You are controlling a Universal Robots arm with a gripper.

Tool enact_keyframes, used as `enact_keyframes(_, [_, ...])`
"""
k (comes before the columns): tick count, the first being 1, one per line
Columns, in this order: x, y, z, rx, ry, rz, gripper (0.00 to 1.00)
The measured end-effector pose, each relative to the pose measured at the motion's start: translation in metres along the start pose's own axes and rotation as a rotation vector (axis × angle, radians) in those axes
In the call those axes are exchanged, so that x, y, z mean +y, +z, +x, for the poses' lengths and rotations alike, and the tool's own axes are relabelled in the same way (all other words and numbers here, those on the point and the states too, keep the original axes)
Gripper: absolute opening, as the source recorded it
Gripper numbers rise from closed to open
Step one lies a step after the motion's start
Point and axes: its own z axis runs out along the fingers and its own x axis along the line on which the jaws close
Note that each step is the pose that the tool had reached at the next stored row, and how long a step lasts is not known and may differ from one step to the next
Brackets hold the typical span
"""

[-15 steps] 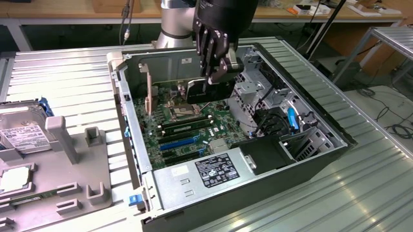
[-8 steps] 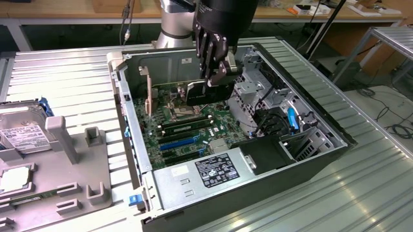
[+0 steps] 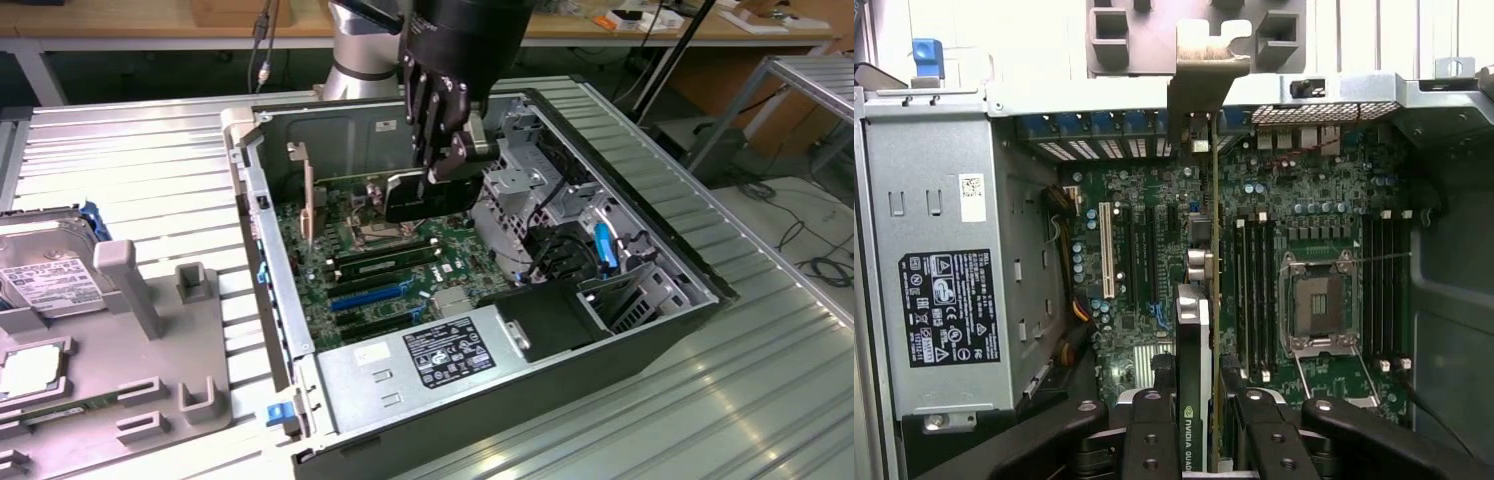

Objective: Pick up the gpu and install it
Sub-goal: 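Insert the gpu into the slot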

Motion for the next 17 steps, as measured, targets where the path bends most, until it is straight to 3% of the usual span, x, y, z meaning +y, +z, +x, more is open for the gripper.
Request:
enact_keyframes(5, [0.0,0.0003,-0.0001,-0.0004,0.0,0.0002,0.27])
enact_keyframes(11, [-0.0005,0.0022,-0.0011,-0.01,0.0,0.0004,0.27])
enact_keyframes(13, [-0.0003,0.0042,-0.008,-0.0109,0.003,0.0005,0.27])
enact_keyframes(17, [-0.0003,0.0045,-0.0081,-0.011,0.003,0.0006,0.27])
